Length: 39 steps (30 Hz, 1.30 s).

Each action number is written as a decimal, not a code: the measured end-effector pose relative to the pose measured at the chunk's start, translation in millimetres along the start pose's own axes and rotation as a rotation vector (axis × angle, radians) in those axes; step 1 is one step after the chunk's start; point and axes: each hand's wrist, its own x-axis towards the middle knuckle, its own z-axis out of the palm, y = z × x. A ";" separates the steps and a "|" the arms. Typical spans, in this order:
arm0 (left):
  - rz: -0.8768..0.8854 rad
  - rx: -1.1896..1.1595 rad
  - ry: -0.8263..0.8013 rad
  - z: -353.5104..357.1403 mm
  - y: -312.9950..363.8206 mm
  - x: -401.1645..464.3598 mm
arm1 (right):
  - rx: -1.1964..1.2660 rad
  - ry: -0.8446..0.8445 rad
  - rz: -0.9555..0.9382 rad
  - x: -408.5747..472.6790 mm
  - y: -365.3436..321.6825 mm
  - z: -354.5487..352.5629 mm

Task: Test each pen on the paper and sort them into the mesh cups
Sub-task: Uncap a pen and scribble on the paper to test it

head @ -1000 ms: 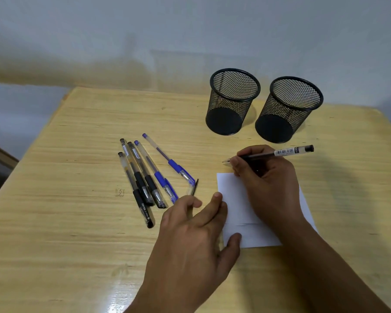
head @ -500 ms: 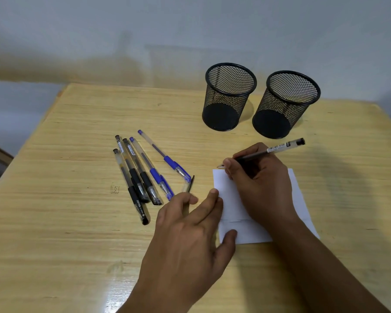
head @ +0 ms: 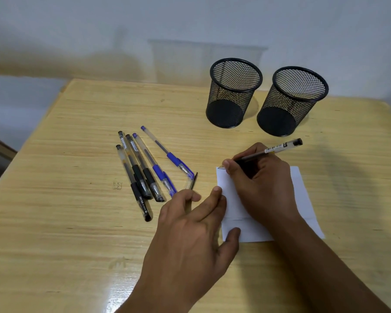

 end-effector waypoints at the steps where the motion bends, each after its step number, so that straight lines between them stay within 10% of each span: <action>1: 0.000 0.002 -0.001 -0.1 -0.1 0.0 | -0.003 -0.001 -0.005 -0.4 -0.7 0.1; 39: -0.028 -0.020 0.030 -2.1 2.6 -0.3 | -0.019 0.031 -0.006 -1.4 0.4 1.0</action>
